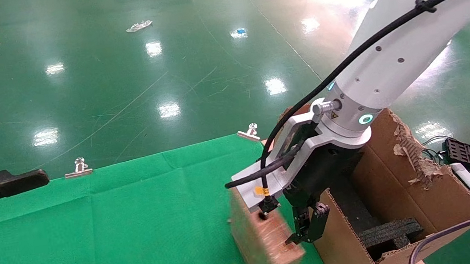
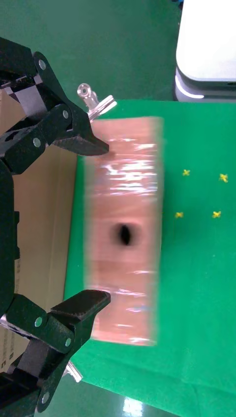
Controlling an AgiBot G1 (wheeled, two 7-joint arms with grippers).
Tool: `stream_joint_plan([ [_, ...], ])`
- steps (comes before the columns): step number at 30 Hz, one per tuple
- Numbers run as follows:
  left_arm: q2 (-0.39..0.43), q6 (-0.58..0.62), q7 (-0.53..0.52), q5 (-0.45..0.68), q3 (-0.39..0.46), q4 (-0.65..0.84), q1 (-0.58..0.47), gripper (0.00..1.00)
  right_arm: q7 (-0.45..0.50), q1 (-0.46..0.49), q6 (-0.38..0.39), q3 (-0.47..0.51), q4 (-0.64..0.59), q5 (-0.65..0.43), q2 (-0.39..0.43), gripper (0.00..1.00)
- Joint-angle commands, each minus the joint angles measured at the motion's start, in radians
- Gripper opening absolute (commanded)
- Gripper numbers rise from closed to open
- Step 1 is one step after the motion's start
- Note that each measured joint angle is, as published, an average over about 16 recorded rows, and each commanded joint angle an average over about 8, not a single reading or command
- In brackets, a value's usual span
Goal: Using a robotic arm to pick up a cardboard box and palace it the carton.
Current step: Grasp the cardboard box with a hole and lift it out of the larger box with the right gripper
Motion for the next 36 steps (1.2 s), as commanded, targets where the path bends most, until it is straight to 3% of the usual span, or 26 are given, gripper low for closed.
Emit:
stream_joint_plan([
  [1, 0.000, 0.000, 0.000, 0.000, 0.000, 0.000, 0.000, 1.00, 0.007, 0.009, 0.002, -0.018, 0.000, 0.000, -0.008, 1.00],
  [26, -0.001, -0.001, 0.001, -0.001, 0.002, 0.000, 0.000, 1.00, 0.103, 0.105, 0.018, -0.140, -0.003, 0.003, -0.050, 1.00],
  [29, -0.001, -0.001, 0.001, -0.001, 0.002, 0.000, 0.000, 1.00, 0.195, 0.132, 0.016, -0.156, -0.008, -0.014, -0.054, 1.00],
  [32, -0.001, -0.001, 0.001, -0.002, 0.002, 0.000, 0.000, 1.00, 0.347, 0.144, 0.011, -0.181, -0.019, -0.024, -0.068, 1.00],
  [36, -0.001, -0.001, 0.001, -0.002, 0.003, 0.000, -0.001, 1.00, 0.537, 0.129, 0.004, -0.199, -0.064, 0.031, -0.074, 1.00],
])
